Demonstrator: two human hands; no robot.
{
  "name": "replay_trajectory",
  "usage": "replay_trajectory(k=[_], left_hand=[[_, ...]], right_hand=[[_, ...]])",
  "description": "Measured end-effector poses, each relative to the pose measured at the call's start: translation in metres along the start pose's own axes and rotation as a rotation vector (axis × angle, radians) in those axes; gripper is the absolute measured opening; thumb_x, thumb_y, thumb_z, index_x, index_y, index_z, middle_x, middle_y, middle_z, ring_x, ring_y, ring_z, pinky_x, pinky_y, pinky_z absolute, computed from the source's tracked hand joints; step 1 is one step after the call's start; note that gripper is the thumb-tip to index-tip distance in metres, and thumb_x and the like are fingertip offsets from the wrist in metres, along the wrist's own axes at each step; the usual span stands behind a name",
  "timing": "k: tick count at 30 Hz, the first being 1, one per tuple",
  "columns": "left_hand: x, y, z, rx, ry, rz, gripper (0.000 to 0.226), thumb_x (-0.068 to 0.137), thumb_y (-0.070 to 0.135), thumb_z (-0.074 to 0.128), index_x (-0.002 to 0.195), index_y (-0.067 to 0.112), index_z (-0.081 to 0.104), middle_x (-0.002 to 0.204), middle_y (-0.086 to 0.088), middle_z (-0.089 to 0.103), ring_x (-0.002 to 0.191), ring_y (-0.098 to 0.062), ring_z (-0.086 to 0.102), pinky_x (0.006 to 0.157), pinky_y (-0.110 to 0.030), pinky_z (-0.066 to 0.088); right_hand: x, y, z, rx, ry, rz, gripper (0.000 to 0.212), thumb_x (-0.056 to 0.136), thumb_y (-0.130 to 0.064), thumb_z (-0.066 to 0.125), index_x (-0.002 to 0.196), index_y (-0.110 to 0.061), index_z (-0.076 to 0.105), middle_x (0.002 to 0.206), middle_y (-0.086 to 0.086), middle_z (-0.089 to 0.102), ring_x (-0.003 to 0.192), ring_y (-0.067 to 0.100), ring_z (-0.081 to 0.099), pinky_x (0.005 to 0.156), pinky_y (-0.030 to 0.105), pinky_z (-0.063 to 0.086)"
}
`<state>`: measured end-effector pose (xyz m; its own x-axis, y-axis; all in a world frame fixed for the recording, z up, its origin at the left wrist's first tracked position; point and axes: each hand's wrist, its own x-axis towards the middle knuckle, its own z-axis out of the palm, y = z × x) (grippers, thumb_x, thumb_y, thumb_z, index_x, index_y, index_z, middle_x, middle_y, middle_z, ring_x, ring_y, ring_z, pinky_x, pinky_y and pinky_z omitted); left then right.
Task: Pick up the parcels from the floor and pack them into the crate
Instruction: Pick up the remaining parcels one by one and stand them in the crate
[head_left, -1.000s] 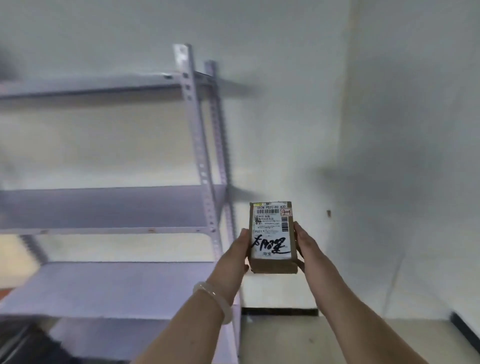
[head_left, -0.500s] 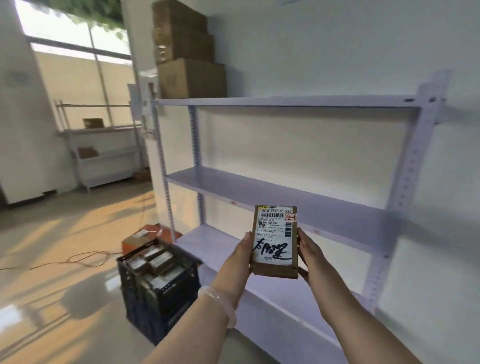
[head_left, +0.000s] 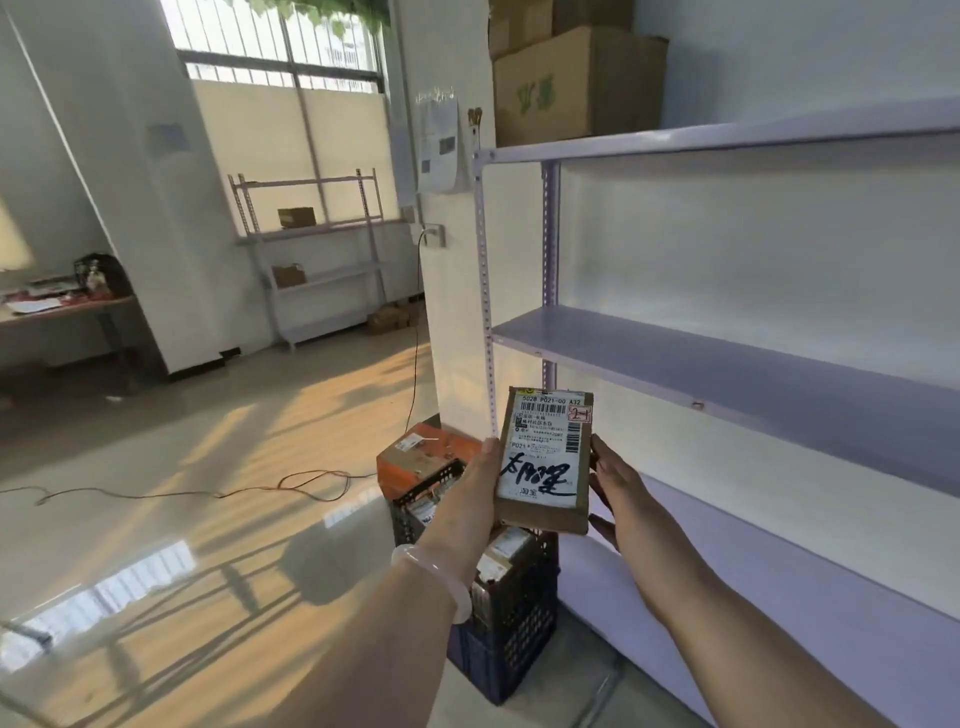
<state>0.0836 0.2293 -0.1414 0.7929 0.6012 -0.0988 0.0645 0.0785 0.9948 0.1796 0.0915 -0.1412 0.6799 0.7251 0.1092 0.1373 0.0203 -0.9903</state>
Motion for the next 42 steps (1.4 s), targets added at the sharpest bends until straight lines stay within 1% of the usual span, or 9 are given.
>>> replay_trajectory(k=[3, 10, 14, 18, 24, 28, 36, 40, 42], left_hand=[[0.038, -0.007, -0.027, 0.022, 0.009, -0.026, 0.048, 0.096, 0.057, 0.032, 0.107, 0.028, 0.07, 0.098, 0.006, 0.077, 0.09, -0.007, 0.072, 0.098, -0.034, 0.046], [0.147, -0.038, -0.06, 0.099, 0.044, -0.144, 0.042, 0.099, 0.045, 0.039, 0.128, 0.021, 0.056, 0.137, -0.005, 0.056, 0.131, -0.026, 0.048, 0.113, -0.043, 0.035], [0.215, -0.041, -0.071, 0.03, 0.043, -0.347, 0.042, 0.098, 0.043, 0.042, 0.123, 0.015, 0.061, 0.13, -0.013, 0.062, 0.118, -0.032, 0.057, 0.1, -0.042, 0.042], [0.283, -0.045, -0.08, -0.036, 0.054, -0.385, 0.032, 0.1, 0.037, 0.042, 0.116, 0.019, 0.063, 0.117, -0.002, 0.068, 0.102, -0.019, 0.06, 0.088, -0.038, 0.042], [0.388, -0.085, -0.112, -0.108, 0.013, -0.502, 0.027, 0.1, 0.032, 0.045, 0.114, 0.017, 0.062, 0.115, -0.005, 0.068, 0.102, -0.021, 0.064, 0.077, -0.035, 0.052], [0.464, -0.129, -0.138, -0.092, -0.141, -0.593, 0.03, 0.1, 0.034, 0.044, 0.115, 0.017, 0.062, 0.114, -0.003, 0.068, 0.106, -0.023, 0.063, 0.083, -0.037, 0.053], [0.585, -0.248, -0.195, 0.222, -0.41, -0.691, 0.023, 0.1, 0.035, 0.041, 0.114, 0.026, 0.057, 0.105, 0.007, 0.059, 0.09, -0.007, 0.056, 0.089, -0.029, 0.046], [0.599, -0.326, -0.214, 0.381, -0.478, -0.765, 0.045, 0.101, 0.033, 0.039, 0.143, 0.02, 0.039, 0.141, 0.001, 0.048, 0.131, -0.021, 0.046, 0.108, -0.035, 0.037], [0.603, -0.363, -0.224, 0.447, -0.46, -0.839, 0.042, 0.099, 0.027, 0.042, 0.141, 0.023, 0.045, 0.131, 0.001, 0.059, 0.119, -0.022, 0.057, 0.104, -0.037, 0.045]], right_hand=[[0.042, 0.014, 0.018, -0.007, 0.008, 0.028, 0.028, 0.096, -0.056, 0.025, 0.094, -0.08, 0.04, 0.087, -0.056, 0.052, 0.087, -0.029, 0.048, 0.106, 0.033, 0.033], [0.145, 0.099, 0.027, 0.091, -0.039, 0.115, 0.028, 0.098, -0.047, 0.027, 0.121, -0.058, 0.039, 0.095, -0.049, 0.058, 0.094, -0.027, 0.053, 0.087, 0.023, 0.04], [0.205, 0.134, 0.025, 0.069, -0.03, 0.213, 0.03, 0.103, -0.038, 0.027, 0.123, -0.049, 0.047, 0.092, -0.04, 0.065, 0.095, -0.012, 0.061, 0.097, 0.039, 0.043], [0.268, 0.154, 0.03, 0.097, -0.027, 0.257, 0.031, 0.102, -0.041, 0.028, 0.116, -0.056, 0.05, 0.095, -0.035, 0.067, 0.094, -0.015, 0.059, 0.087, 0.03, 0.042], [0.342, 0.214, 0.051, 0.129, 0.062, 0.405, 0.029, 0.101, -0.041, 0.035, 0.125, -0.05, 0.049, 0.088, -0.043, 0.062, 0.107, -0.001, 0.053, 0.094, 0.039, 0.042], [0.389, 0.264, 0.083, 0.237, 0.244, 0.55, 0.023, 0.096, -0.045, 0.045, 0.101, -0.066, 0.053, 0.093, -0.038, 0.064, 0.099, -0.005, 0.053, 0.089, 0.042, 0.045], [0.456, 0.372, 0.177, 0.177, 0.524, 0.774, 0.041, 0.093, -0.042, 0.053, 0.126, -0.063, 0.041, 0.122, -0.017, 0.06, 0.108, 0.008, 0.059, 0.094, 0.042, 0.049], [0.455, 0.436, 0.211, 0.126, 0.575, 0.997, 0.048, 0.092, -0.042, 0.054, 0.136, -0.054, 0.037, 0.134, -0.011, 0.051, 0.12, 0.016, 0.052, 0.102, 0.046, 0.044], [0.455, 0.468, 0.224, 0.15, 0.583, 1.114, 0.049, 0.093, -0.038, 0.054, 0.139, -0.046, 0.038, 0.134, -0.009, 0.053, 0.117, 0.015, 0.053, 0.101, 0.044, 0.046]])
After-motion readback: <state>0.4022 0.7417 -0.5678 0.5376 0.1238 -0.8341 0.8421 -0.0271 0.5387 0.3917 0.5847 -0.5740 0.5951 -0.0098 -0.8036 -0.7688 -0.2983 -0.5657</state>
